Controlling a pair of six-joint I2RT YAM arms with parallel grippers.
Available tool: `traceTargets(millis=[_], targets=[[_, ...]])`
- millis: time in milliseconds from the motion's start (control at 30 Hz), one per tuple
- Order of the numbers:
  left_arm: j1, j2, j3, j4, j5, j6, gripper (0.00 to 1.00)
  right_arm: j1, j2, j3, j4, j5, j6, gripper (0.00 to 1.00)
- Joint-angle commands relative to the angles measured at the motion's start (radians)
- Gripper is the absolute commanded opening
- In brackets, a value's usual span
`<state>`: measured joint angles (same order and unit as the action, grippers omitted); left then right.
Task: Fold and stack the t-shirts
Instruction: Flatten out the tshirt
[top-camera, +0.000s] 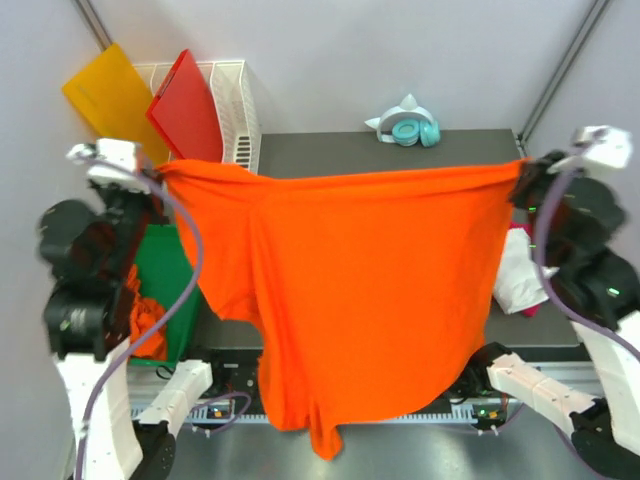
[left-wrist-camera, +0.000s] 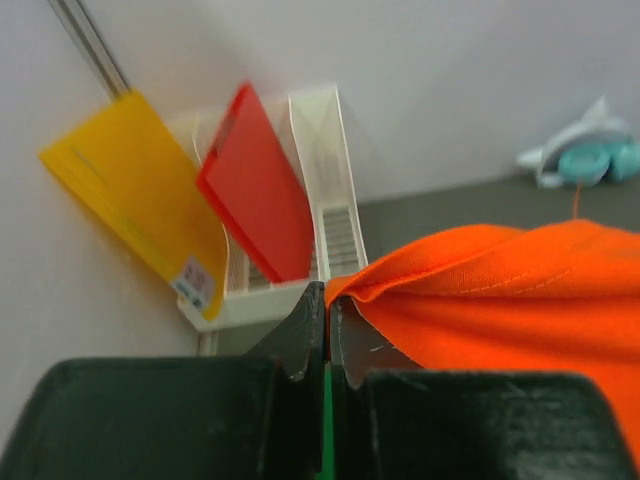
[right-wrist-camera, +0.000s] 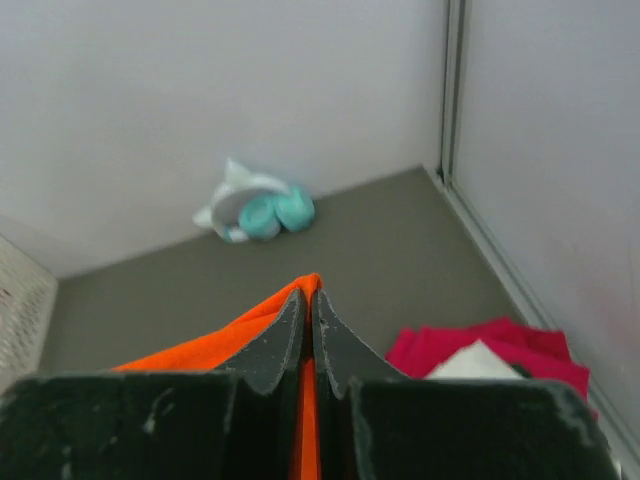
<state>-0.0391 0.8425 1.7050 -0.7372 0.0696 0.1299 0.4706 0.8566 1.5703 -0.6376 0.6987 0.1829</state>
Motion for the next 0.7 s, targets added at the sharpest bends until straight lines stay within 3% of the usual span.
traceTargets(millis=[0,167,333,667], targets=[[0.011,-0.026,-0.263,0.137,-0.080,0.028,0.00,-0.006,-0.022,-0.299,0.074,0.059,0.105,0.00],[0.011,0.035,-0.524,0.248,-0.022,0.019,0.00,-0.015,0.073,-0.510,0.182,0.027,0.199,0.00],[0.013,0.164,-0.695,0.479,-0.005,0.030,0.00,-0.049,0.260,-0.555,0.297,-0.008,0.224,0.00],[0.011,0.503,-0.613,0.564,-0.011,0.051,0.00,-0.136,0.577,-0.440,0.374,-0.045,0.179,0.00]])
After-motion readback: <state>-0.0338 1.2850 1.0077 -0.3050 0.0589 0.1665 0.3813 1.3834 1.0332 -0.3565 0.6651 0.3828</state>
